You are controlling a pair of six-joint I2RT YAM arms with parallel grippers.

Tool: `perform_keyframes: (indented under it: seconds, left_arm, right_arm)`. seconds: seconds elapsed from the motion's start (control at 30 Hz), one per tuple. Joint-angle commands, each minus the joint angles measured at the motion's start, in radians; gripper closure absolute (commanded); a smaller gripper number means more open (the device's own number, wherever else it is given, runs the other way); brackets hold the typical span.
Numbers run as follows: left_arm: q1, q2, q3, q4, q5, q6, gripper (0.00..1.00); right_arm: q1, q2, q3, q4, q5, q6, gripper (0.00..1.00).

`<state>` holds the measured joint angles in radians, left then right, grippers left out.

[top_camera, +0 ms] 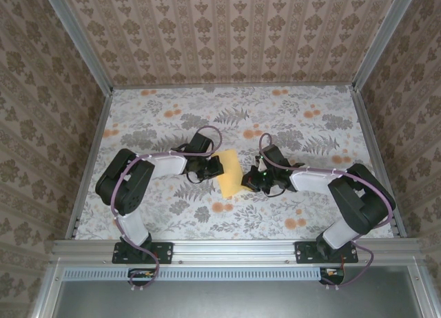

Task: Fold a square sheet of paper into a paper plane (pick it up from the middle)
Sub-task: Third fold the triangle at the center of the table.

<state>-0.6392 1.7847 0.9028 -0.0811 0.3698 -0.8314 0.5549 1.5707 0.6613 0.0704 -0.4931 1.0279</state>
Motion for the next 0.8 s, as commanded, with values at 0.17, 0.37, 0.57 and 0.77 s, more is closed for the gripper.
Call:
perform_keyframes:
  seconds: [0.17,0.37,0.57,0.77]
  left_arm:
    - [0.015,0.039,0.008,-0.115,-0.017,0.049,0.90]
    - [0.021,0.007,0.103,-0.152,0.014,0.128,0.88]
    - [0.065,-0.036,0.097,-0.136,-0.007,0.139,0.85]
    - [0.088,0.007,0.091,-0.126,0.012,0.158,0.86]
  right_arm:
    - [0.041,0.080,0.113,0.013,0.011,0.036,0.98]
    - [0.057,0.137,0.166,0.003,0.036,0.040,0.98]
    - [0.060,0.176,0.182,0.019,0.041,0.043,0.98]
    - [0.066,0.205,0.203,0.042,0.027,0.039,0.98]
